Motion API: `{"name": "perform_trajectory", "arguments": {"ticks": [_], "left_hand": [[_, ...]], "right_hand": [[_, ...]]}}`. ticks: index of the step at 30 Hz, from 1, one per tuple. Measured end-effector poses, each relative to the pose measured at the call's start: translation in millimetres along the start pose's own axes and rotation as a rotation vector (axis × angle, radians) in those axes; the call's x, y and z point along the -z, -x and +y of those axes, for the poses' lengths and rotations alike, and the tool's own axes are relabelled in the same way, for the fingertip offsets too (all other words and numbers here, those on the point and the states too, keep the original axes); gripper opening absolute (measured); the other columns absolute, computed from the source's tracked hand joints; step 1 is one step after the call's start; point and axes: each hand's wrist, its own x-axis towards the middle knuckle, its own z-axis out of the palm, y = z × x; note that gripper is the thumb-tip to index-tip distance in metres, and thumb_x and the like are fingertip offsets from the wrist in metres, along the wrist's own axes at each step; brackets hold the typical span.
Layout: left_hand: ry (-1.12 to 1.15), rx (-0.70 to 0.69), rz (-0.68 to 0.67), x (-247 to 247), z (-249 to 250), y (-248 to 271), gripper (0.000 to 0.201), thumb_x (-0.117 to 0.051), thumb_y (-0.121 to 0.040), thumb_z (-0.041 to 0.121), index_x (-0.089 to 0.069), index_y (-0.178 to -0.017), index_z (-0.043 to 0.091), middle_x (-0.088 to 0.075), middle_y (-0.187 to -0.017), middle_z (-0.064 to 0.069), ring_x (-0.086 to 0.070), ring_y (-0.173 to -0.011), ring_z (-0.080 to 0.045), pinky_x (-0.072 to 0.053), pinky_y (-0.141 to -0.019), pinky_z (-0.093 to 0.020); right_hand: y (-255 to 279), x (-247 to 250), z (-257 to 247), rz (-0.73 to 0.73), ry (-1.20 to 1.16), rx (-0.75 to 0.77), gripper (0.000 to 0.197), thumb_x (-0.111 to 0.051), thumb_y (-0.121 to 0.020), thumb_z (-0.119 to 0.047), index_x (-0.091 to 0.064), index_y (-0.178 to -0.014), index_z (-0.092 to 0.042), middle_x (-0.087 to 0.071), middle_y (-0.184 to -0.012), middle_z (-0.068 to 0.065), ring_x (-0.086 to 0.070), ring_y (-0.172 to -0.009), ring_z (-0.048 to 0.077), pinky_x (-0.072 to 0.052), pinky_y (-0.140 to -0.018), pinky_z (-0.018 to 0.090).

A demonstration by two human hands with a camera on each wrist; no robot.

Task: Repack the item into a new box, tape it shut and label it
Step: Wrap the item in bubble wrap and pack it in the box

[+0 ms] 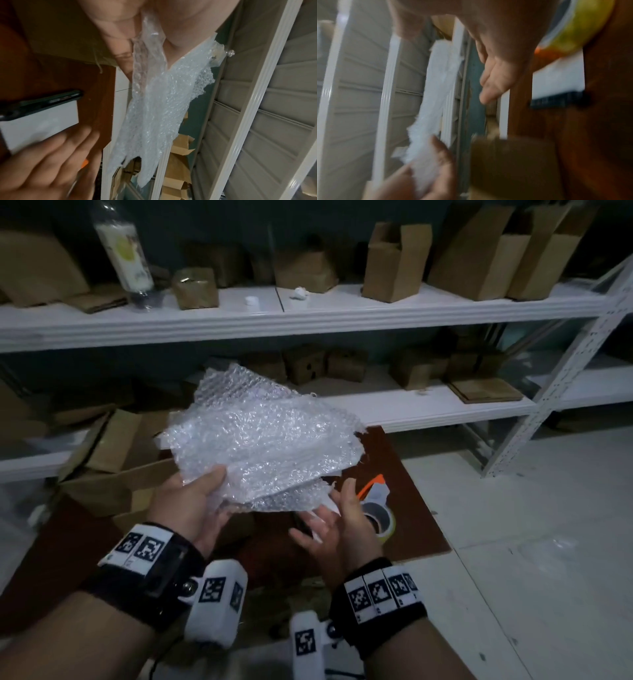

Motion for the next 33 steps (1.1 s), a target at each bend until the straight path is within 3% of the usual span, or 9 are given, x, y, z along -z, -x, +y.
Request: {"name": "perform_trajectory", "arguments": {"ticks": [4, 7, 13, 15, 20, 24, 27, 30, 33], "left_hand": [[-0.001, 0.080, -0.059, 21.5, -17.6, 21.8, 0.025, -0.064, -0.092, 0.004, -0.066, -0.116, 0.011, -0.076, -0.105, -0.012, -0.074, -0.094, -0.031, -0.058, -0.081, -0.044], [-0.195, 0.029, -0.091, 40.0, -31.1, 30.3, 0.039, -0.077, -0.082, 0.010, -0.064, -0.119, 0.011, -0.075, -0.109, -0.011, -0.073, -0.098, -0.031, -0.053, -0.093, -0.052], [-0.785, -0.576, 0.144, 62.4, 2.9, 30.7, 0.076, -0.088, -0.071, 0.024, -0.046, -0.133, 0.030, -0.052, -0.130, 0.009, -0.056, -0.116, -0.013, -0.047, -0.099, -0.035], [-0.976, -0.678, 0.011, 53.3, 18.7, 28.0, 0.072, -0.086, -0.072, 0.030, -0.048, -0.134, 0.029, -0.052, -0.123, 0.016, -0.052, -0.115, -0.006, -0.043, -0.099, -0.030], [-1.163, -0.413, -0.255, 24.9, 24.9, 1.7, 0.085, -0.087, -0.068, 0.042, -0.043, -0.139, 0.033, -0.060, -0.111, 0.019, -0.060, -0.104, -0.006, -0.052, -0.096, -0.035], [-1.206, -0.385, -0.305, 15.9, 17.0, -6.0, 0.023, -0.081, -0.078, 0.030, -0.064, -0.094, 0.034, -0.068, -0.089, 0.013, -0.066, -0.084, -0.009, -0.057, -0.081, -0.039], [-1.025, -0.389, -0.187, 23.2, 15.7, -11.1, 0.013, -0.075, -0.086, 0.024, -0.064, -0.083, 0.030, -0.070, -0.081, 0.009, -0.067, -0.080, -0.014, -0.052, -0.072, -0.033], [-0.762, -0.273, -0.113, 42.0, 15.3, -14.7, 0.007, -0.072, -0.088, 0.026, -0.069, -0.095, 0.026, -0.076, -0.091, 0.003, -0.073, -0.086, -0.021, -0.057, -0.082, -0.049], [-0.605, -0.143, -0.108, 58.3, 13.1, -8.5, 0.010, -0.070, -0.090, 0.026, -0.071, -0.100, 0.026, -0.077, -0.098, -0.002, -0.074, -0.090, -0.028, -0.057, -0.084, -0.056]], "right_hand": [[10.7, -21.9, 22.0, -0.163, -0.235, -0.106, 0.074, -0.077, -0.073, -0.050, -0.057, -0.133, -0.011, -0.069, -0.124, 0.023, -0.067, -0.112, 0.044, -0.051, -0.095, 0.063], [4.3, -20.9, 25.1, 0.026, -0.038, -0.041, 0.061, -0.081, -0.083, -0.026, -0.056, -0.135, -0.006, -0.070, -0.120, 0.021, -0.070, -0.106, 0.043, -0.052, -0.095, 0.062], [-16.2, -11.6, 24.9, 0.243, 0.361, 0.093, 0.076, -0.082, -0.063, -0.032, -0.054, -0.129, -0.007, -0.067, -0.120, 0.015, -0.067, -0.106, 0.038, -0.053, -0.097, 0.059], [-19.8, -10.3, 26.3, 0.196, 0.424, 0.124, 0.041, -0.081, -0.069, -0.027, -0.060, -0.102, -0.016, -0.068, -0.105, 0.011, -0.067, -0.098, 0.033, -0.053, -0.097, 0.055], [-14.6, -15.1, 25.5, 0.020, 0.444, 0.171, 0.026, -0.067, -0.086, -0.003, -0.068, -0.109, -0.016, -0.078, -0.099, 0.011, -0.074, -0.094, 0.034, -0.058, -0.089, 0.055], [-19.0, -9.8, 24.2, -0.057, 0.383, 0.172, 0.031, -0.074, -0.089, -0.010, -0.066, -0.118, -0.015, -0.077, -0.108, 0.010, -0.074, -0.101, 0.031, -0.057, -0.093, 0.053], [-32.4, 1.4, 22.9, 0.074, 0.412, 0.186, 0.038, -0.080, -0.084, -0.033, -0.068, -0.115, -0.016, -0.077, -0.108, 0.008, -0.074, -0.101, 0.028, -0.056, -0.096, 0.049], [-50.5, 18.6, 22.3, 0.284, 0.432, 0.156, 0.037, -0.081, -0.078, -0.045, -0.068, -0.104, -0.022, -0.074, -0.106, 0.005, -0.071, -0.098, 0.028, -0.056, -0.095, 0.047], [-61.8, 30.7, 17.6, 0.422, 0.342, 0.115, 0.065, -0.074, -0.072, -0.047, -0.064, -0.126, -0.011, -0.073, -0.112, 0.014, -0.071, -0.100, 0.038, -0.057, -0.093, 0.054]]}}
